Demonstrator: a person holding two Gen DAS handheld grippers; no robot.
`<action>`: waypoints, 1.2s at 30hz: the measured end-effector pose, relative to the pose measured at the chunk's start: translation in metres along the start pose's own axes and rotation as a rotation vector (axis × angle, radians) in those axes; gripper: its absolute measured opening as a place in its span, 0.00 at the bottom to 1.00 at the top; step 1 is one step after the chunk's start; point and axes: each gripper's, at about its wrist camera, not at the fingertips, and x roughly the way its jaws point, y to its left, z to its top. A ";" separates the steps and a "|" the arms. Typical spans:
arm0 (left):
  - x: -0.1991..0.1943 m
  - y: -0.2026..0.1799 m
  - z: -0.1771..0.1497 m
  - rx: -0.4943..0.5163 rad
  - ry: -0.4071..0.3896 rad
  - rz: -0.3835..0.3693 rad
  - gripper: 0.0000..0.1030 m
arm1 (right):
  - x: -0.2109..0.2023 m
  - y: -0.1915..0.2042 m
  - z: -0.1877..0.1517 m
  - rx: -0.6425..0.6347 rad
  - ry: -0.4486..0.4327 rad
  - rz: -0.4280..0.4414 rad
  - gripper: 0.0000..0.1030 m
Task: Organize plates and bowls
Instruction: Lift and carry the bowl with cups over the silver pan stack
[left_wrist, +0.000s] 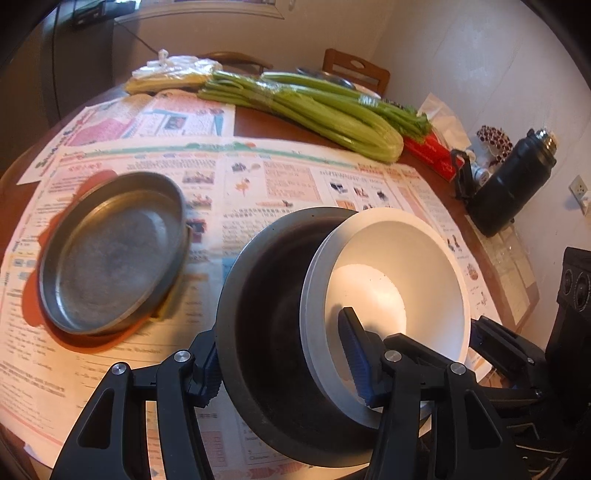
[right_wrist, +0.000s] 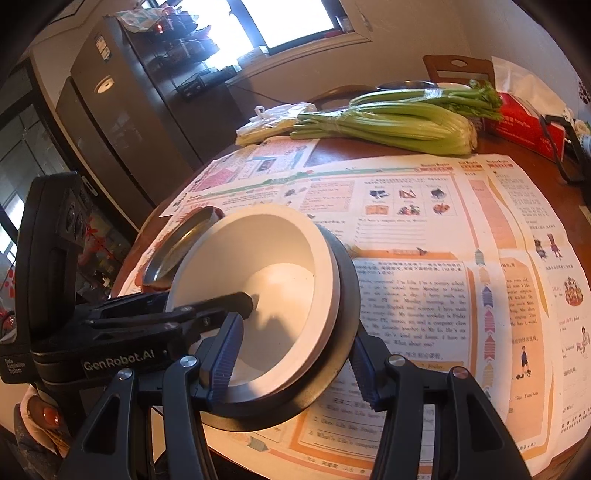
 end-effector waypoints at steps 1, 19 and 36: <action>-0.002 0.002 0.001 -0.001 -0.003 0.000 0.55 | 0.000 0.002 0.001 -0.002 0.000 0.002 0.54; -0.039 0.049 0.024 -0.048 -0.100 0.035 0.55 | 0.010 0.057 0.043 -0.110 -0.036 0.034 0.54; -0.056 0.131 0.036 -0.153 -0.130 0.071 0.56 | 0.066 0.126 0.072 -0.204 0.016 0.076 0.54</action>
